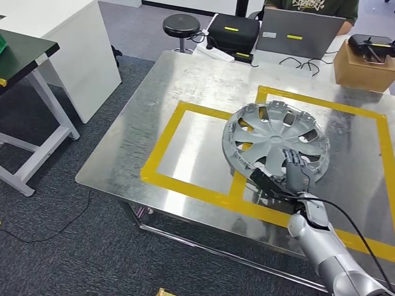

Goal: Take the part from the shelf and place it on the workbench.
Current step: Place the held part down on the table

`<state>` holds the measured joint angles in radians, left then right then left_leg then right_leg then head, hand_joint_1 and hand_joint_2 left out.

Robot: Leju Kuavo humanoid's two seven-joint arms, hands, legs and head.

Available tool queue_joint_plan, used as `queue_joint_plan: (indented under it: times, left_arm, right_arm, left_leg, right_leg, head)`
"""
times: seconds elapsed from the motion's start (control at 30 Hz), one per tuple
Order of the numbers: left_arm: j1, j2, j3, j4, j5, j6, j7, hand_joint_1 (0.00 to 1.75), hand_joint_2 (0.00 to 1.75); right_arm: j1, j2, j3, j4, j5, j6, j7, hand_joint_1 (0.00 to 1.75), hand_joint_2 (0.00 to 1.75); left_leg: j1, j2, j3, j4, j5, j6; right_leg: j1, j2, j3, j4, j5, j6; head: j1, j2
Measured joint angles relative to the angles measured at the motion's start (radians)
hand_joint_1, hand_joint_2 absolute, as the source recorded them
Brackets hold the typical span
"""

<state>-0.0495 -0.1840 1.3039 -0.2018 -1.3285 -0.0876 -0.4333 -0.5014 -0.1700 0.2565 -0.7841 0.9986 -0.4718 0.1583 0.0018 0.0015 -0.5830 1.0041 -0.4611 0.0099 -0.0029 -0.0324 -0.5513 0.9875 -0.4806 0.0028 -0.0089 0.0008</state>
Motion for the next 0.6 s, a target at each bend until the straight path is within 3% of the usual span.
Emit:
queue_joint_plan:
  times: [0.13, 0.27, 0.6]
  left_arm:
    - [-0.004, 0.000, 0.000, 0.000, -0.002, 0.001, -0.004, 0.00, 0.00]
    - [-0.005, 0.001, 0.000, 0.000, -0.002, 0.001, -0.019, 0.00, 0.00]
    - [-0.006, 0.002, 0.002, 0.000, 0.000, 0.004, -0.036, 0.00, 0.00]
  right_arm:
    - [-0.009, -0.011, -0.016, 0.050, 0.063, -0.004, 0.011, 0.00, 0.00]
    - [-0.017, -0.021, -0.029, 0.073, 0.100, -0.008, 0.010, 0.00, 0.00]
    - [-0.030, -0.044, -0.040, 0.076, 0.186, 0.061, 0.055, 0.00, 0.00]
  left_leg:
    - [-0.002, 0.000, 0.000, 0.001, -0.001, 0.008]
    - [-0.003, 0.000, 0.000, 0.001, -0.001, 0.010]
    - [-0.001, 0.000, 0.002, 0.001, -0.001, 0.011]
  right_leg:
    - [-0.002, -0.002, 0.003, -0.006, 0.002, 0.009]
    - [-0.004, -0.002, 0.005, -0.009, 0.003, 0.028]
    - [-0.002, -0.001, 0.005, -0.008, 0.002, 0.030]
  head:
    - [0.000, 0.000]
    - [0.000, 0.000]
    - [-0.001, 0.000]
